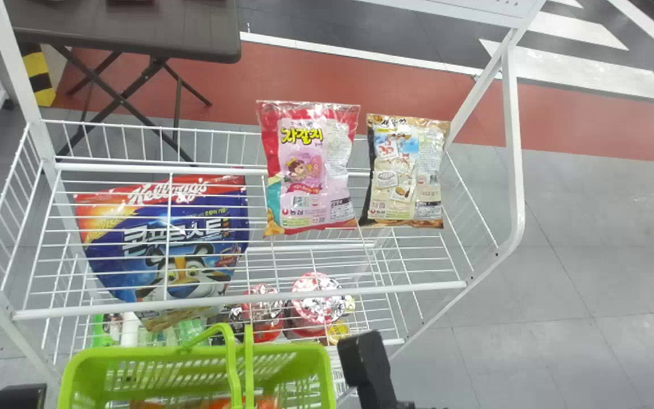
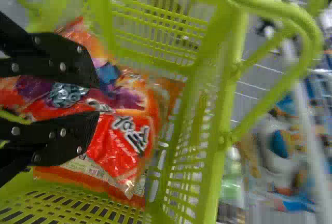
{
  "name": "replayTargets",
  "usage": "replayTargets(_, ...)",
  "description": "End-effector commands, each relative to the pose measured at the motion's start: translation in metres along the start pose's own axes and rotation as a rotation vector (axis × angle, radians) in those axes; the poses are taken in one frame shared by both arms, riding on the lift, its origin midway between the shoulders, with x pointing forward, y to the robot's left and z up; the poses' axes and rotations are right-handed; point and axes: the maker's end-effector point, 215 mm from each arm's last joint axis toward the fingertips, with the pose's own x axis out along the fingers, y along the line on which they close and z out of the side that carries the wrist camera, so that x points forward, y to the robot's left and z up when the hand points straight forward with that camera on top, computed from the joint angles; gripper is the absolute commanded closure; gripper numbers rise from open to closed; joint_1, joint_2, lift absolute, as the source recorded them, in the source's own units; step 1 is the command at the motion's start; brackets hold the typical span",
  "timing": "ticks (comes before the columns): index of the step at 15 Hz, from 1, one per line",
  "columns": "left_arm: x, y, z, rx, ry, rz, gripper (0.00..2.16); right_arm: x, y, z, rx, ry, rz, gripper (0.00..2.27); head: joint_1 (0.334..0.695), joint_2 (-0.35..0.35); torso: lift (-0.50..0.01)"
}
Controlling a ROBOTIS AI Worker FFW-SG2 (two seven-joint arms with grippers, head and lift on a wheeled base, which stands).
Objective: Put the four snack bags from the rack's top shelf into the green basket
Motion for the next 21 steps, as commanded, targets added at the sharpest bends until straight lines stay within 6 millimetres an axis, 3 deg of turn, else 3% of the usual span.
replayTargets(1, -0.001, 0.002, 0.000, -0.001, -0.001, 0.002, 2.11, -0.008, -0.020, 0.046, -0.076, -0.150, -0.050, 0.06, 0.695, -0.347, 0.000)
replayTargets(3, 0.000, 0.003, 0.001, 0.001, 0.000, 0.007, 2.11, -0.020, -0.032, 0.069, -0.102, -0.223, -0.068, 0.06, 0.695, -0.337, 0.000)
replayTargets(5, 0.000, 0.005, 0.001, -0.003, -0.002, 0.009, 2.11, -0.036, -0.044, 0.109, -0.161, -0.359, -0.099, 0.06, 0.695, -0.347, 0.000)
replayTargets(7, 0.003, 0.006, 0.001, -0.004, 0.001, 0.009, 2.11, -0.049, -0.059, 0.171, -0.252, -0.559, -0.158, 0.06, 0.695, -0.350, 0.000)
replayTargets(10, 0.006, 0.008, 0.000, -0.007, 0.006, 0.010, 2.11, -0.047, -0.088, 0.246, -0.313, -0.724, -0.314, 0.07, 0.695, -0.350, 0.000)
replayTargets(12, 0.004, 0.011, -0.001, -0.011, 0.010, 0.017, 2.11, -0.046, -0.103, 0.286, -0.329, -0.806, -0.409, 0.07, 0.695, -0.350, 0.000)
replayTargets(17, -0.001, 0.017, 0.005, -0.013, 0.012, 0.022, 2.11, -0.024, -0.140, 0.335, -0.293, -0.821, -0.480, 0.12, 0.695, -0.313, 0.000)
replayTargets(18, -0.002, 0.017, 0.006, -0.012, 0.011, 0.023, 2.11, -0.020, -0.149, 0.337, -0.303, -0.788, -0.505, 0.64, 0.695, -0.305, 0.000)
replayTargets(19, -0.002, 0.019, 0.006, -0.014, 0.012, 0.024, 2.11, -0.009, -0.155, 0.326, -0.287, -0.729, -0.508, 1.83, 0.695, -0.300, 0.000)
replayTargets(20, -0.004, 0.021, 0.007, -0.019, 0.010, 0.028, 2.11, -0.002, -0.154, 0.318, -0.279, -0.700, -0.483, 2.24, 0.695, -0.296, 0.000)
replayTargets(21, -0.004, 0.021, 0.008, -0.022, 0.009, 0.025, 2.11, -0.007, -0.143, 0.320, -0.296, -0.725, -0.457, 2.24, 0.695, -0.294, 0.000)
